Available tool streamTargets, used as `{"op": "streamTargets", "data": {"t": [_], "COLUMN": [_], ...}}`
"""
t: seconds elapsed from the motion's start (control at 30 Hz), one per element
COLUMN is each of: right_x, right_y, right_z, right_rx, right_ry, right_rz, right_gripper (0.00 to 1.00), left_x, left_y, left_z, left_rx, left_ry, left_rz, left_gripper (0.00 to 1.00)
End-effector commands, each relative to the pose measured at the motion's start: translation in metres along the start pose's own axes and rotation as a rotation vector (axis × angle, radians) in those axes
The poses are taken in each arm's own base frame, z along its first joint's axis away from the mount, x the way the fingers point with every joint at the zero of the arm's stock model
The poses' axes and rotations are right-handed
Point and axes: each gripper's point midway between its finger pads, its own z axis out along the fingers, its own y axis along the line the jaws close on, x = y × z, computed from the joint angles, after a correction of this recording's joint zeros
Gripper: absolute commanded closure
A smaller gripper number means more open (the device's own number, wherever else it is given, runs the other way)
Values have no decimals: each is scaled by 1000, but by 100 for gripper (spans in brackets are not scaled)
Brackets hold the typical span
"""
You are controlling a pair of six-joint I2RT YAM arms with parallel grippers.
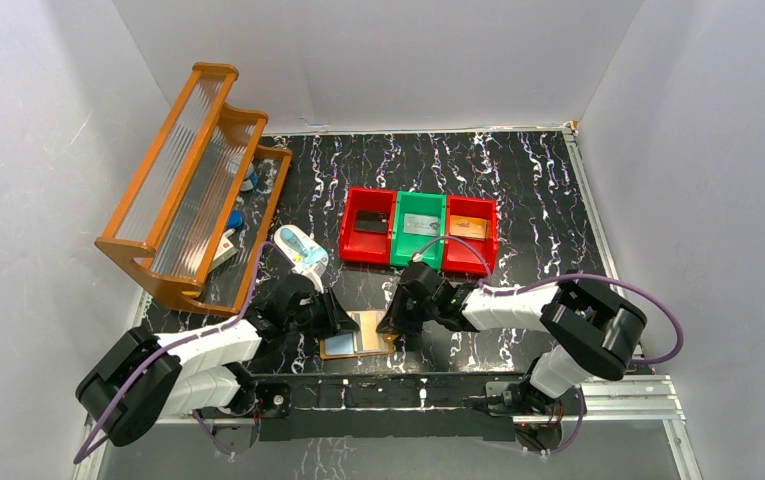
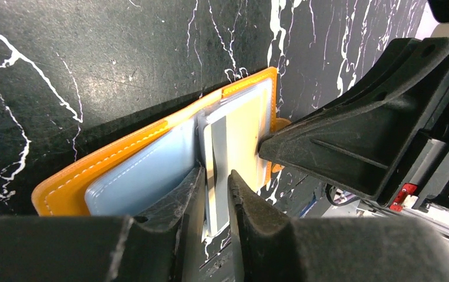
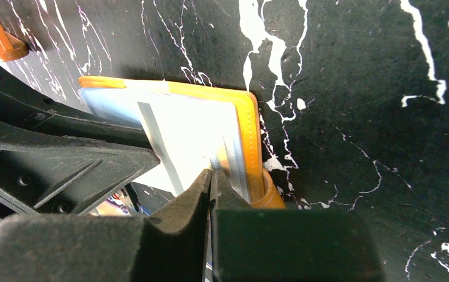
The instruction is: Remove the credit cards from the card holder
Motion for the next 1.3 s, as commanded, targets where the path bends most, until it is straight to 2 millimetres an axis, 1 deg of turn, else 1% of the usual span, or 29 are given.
{"op": "streamTargets", "data": {"t": [0.0,0.07,0.37,0.43,0.5,0.63,0.7,0.77,0.87,0.9,0.93,1.07,1.2,1.27], "right_x": [19,19,20,20,20,20,21,21,21,21,21,18,13,11], "right_y": [-83,-84,-83,-82,-81,-79,-79,-79,-79,-79,-79,-84,-87,-89], "right_z": [6,6,7,8,8,10,10,10,11,10,10,7,2,0], "right_rx": [277,279,276,273,269,264,262,262,263,263,264,293,319,328], "right_ry": [32,33,38,39,41,49,53,54,54,53,52,36,10,-1], "right_rz": [-13,-12,-11,-11,-11,-17,-18,-18,-18,-18,-19,-20,-22,-21], "right_gripper": [89,89,89,89,89,89,89,89,89,89,89,88,88,88], "left_x": [-5,-6,-5,-2,0,7,9,10,11,12,12,12,8,5], "left_y": [-40,-42,-51,-55,-64,-73,-74,-75,-77,-76,-74,-66,-46,-40], "left_z": [-10,-11,-14,-13,-13,-11,-10,-9,-10,-10,-9,-9,-13,-17], "left_rx": [163,171,232,260,310,374,385,394,402,398,391,341,227,197], "left_ry": [-11,-15,-14,6,25,72,89,99,106,109,111,109,61,36], "left_rz": [20,19,35,43,59,66,70,81,102,108,116,130,143,150], "left_gripper": [81,81,96,97,97,89,88,88,94,99,100,100,100,100]}}
